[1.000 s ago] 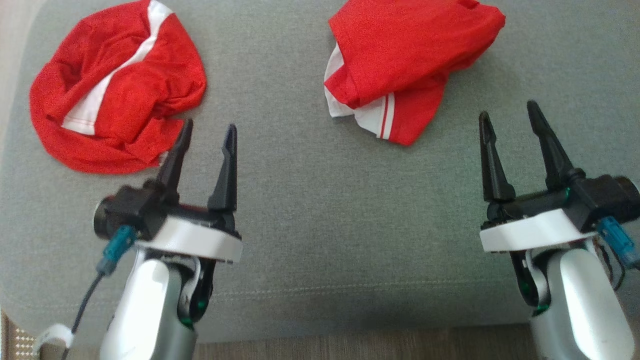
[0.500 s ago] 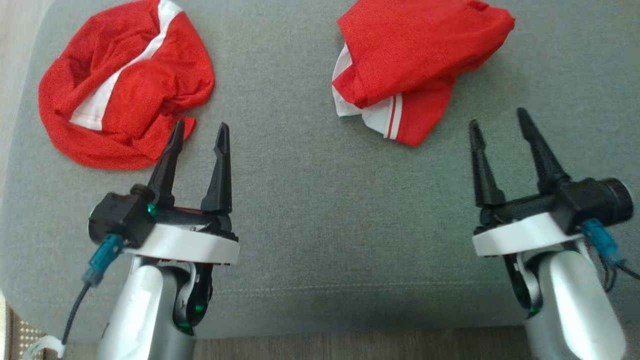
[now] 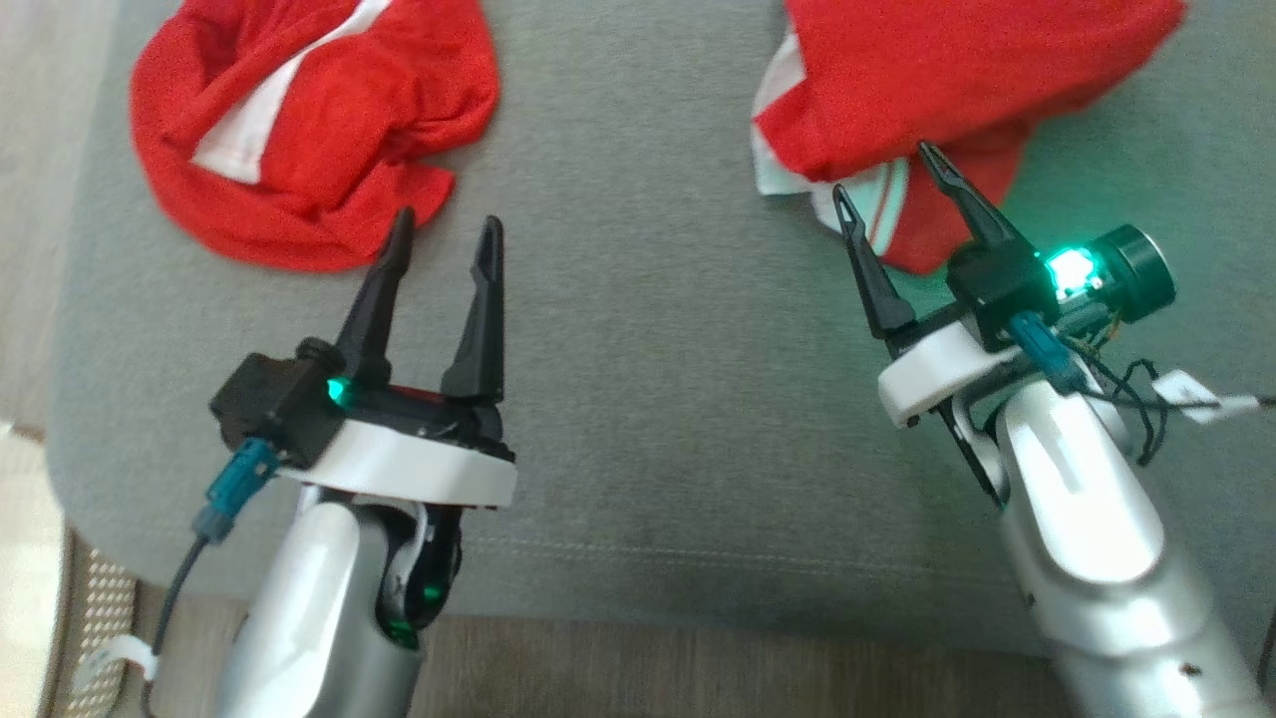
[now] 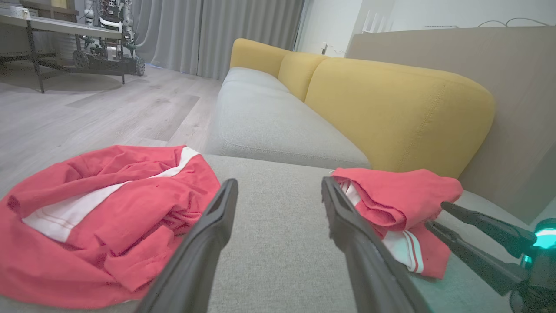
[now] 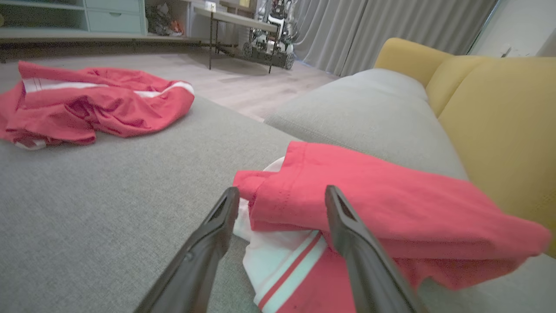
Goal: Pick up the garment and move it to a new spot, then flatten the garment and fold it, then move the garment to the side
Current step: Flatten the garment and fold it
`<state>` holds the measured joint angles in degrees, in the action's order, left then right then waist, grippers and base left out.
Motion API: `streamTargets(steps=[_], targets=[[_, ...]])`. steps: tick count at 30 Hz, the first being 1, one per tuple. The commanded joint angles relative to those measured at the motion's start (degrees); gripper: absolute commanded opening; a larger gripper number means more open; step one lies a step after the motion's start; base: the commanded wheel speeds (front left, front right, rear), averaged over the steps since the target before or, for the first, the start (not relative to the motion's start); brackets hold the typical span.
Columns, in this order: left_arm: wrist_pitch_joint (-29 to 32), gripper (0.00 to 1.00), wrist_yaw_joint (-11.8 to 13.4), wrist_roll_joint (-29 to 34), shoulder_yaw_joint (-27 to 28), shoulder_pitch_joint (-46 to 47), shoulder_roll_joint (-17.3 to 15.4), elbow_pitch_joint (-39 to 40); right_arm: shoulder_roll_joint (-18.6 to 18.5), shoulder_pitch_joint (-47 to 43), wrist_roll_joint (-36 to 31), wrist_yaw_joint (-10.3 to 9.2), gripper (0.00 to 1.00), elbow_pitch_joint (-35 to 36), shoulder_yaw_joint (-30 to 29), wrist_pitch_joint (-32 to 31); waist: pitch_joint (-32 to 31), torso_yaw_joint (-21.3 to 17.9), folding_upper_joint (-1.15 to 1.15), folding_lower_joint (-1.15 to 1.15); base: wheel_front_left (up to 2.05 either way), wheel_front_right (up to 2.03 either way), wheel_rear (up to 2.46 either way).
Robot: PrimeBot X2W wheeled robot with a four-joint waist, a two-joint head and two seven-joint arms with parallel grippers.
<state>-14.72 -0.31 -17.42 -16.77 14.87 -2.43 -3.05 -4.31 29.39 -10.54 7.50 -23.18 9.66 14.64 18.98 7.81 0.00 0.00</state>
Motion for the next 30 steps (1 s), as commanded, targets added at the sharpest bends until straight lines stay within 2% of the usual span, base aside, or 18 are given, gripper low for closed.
streamTargets(steps=[1,8,15,16,17,23,30], targets=[[-0.28,1.00,0.31,-0.20,1.27,1.68,-0.45,1.81,0.13,1.33,-0.48,-0.01,1.00,1.08,1.28,0.36,0.59,1.20,0.00,0.00,0.00,0.00,0.00],[-0.28,1.00,0.89,-1.98,-1.51,1.88,-0.45,1.86,-0.15,7.28,-3.53,-0.01,1.00,-8.02,-1.09,0.36,1.44,4.23,0.00,0.00,0.00,0.00,0.00],[-0.28,1.00,1.45,-3.37,-3.03,2.39,-0.45,2.51,-0.26,9.16,-8.78,-0.01,1.00,-11.74,-7.01,0.36,2.69,6.77,0.00,0.00,0.00,0.00,0.00],[-0.28,1.00,1.55,-3.50,-2.98,2.42,-0.45,2.53,-0.08,9.31,-8.97,-0.01,0.36,-12.23,-8.45,0.36,2.74,6.96,0.00,0.00,0.00,0.00,0.00],[-0.28,1.00,1.58,-3.60,-2.96,2.43,-0.45,2.54,0.09,9.48,-9.37,-0.01,0.00,-12.39,-9.43,0.36,2.76,7.11,0.00,0.00,0.00,0.00,0.00],[-0.28,1.00,1.78,-3.57,-2.75,2.09,-0.45,2.16,1.05,9.87,-8.23,-0.01,0.00,-10.27,-9.15,0.36,1.56,6.89,0.00,0.00,0.00,0.00,0.00],[-0.28,1.00,1.72,-3.27,-2.23,1.10,-0.45,1.61,1.40,9.85,1.07,-0.01,0.00,-3.15,0.81,0.36,-2.13,4.68,0.00,0.00,0.00,0.00,0.00]])
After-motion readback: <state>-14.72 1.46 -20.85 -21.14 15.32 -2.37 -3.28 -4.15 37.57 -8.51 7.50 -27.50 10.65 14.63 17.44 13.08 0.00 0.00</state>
